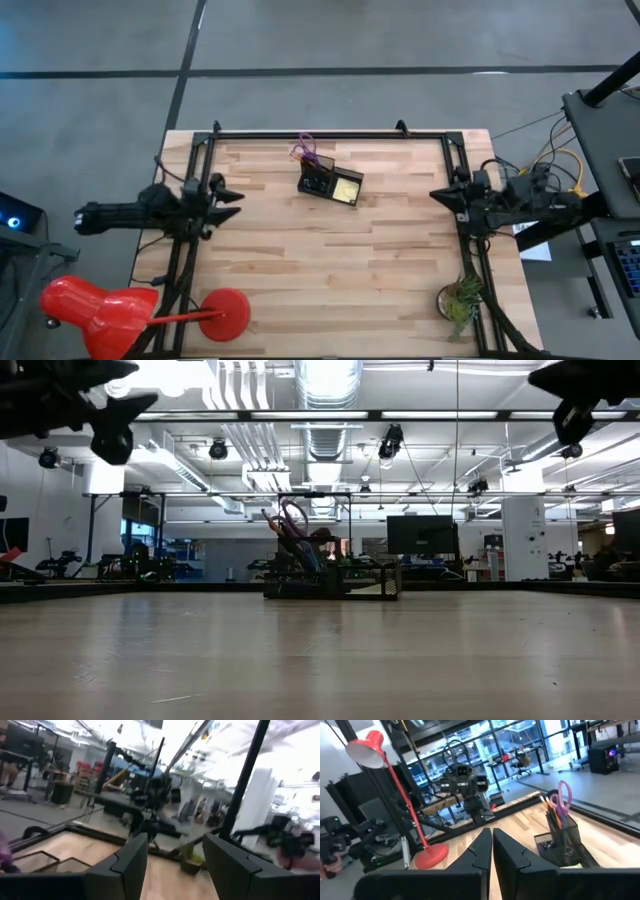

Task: Pick and place office supplies into organizer
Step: Return to Home Position

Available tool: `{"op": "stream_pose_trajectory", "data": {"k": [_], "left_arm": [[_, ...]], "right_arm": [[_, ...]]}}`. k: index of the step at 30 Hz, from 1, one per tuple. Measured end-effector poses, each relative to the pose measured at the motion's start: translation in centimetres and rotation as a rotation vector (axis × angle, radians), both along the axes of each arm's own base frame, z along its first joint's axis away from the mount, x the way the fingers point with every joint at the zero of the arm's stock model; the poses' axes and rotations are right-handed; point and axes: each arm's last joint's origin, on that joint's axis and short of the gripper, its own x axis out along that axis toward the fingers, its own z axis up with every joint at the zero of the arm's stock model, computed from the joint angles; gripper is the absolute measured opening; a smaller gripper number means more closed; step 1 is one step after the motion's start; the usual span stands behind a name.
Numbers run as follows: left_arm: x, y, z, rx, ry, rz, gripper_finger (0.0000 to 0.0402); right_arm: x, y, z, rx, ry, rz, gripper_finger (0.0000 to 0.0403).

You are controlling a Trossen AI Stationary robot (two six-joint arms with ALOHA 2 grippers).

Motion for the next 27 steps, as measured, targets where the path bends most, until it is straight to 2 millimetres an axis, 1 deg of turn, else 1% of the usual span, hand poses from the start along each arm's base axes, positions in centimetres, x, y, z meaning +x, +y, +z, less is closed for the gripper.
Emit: {"op": "stream_pose_trajectory", "data": {"k": [3,6,8,12,14,17,20,22,27], "left_arm": [[0.8,0.0,-1.5,-0.021,0.022,-0.005,0.0176],[0.9,0.0,-2.4,-0.004,-0.029,-0.005,0.0176],[0.8,0.0,-2.4,-0.003,-0.042,-0.002,0.0176],[0.6,0.0,-2.5,-0.007,-0.039,0.01,0.0176],[0.6,0.1,-3.0,-0.016,0.007,0.034,0.0176],[0.5,0.3,-3.3,-0.065,0.034,0.087,0.0176],[0.6,0.3,-3.4,-0.112,0.044,0.094,0.0176],[0.6,0.3,-3.5,-0.119,0.049,0.093,0.0176],[0.8,0.3,-3.7,-0.118,0.071,0.094,0.0176]], "right_arm": [[1.2,0.2,-1.4,-0.007,-0.036,-0.004,0.0008],[2.3,0.3,-3.4,0.002,-0.052,-0.002,0.0008],[2.9,0.4,-4.6,0.018,-0.06,-0.002,0.0009],[3.4,0.5,-5.9,0.022,-0.106,-0.002,0.0008],[3.7,0.5,-6.6,0.021,-0.103,-0.004,0.0009],[3.9,0.5,-7.6,0.037,-0.08,-0.042,0.0008],[4.1,0.3,-8.5,0.058,-0.026,-0.119,0.0009],[4.2,0.2,-8.6,0.007,-0.001,-0.154,0.0008],[4.4,0.1,-8.9,-0.243,0.084,-0.195,0.0008]]}}
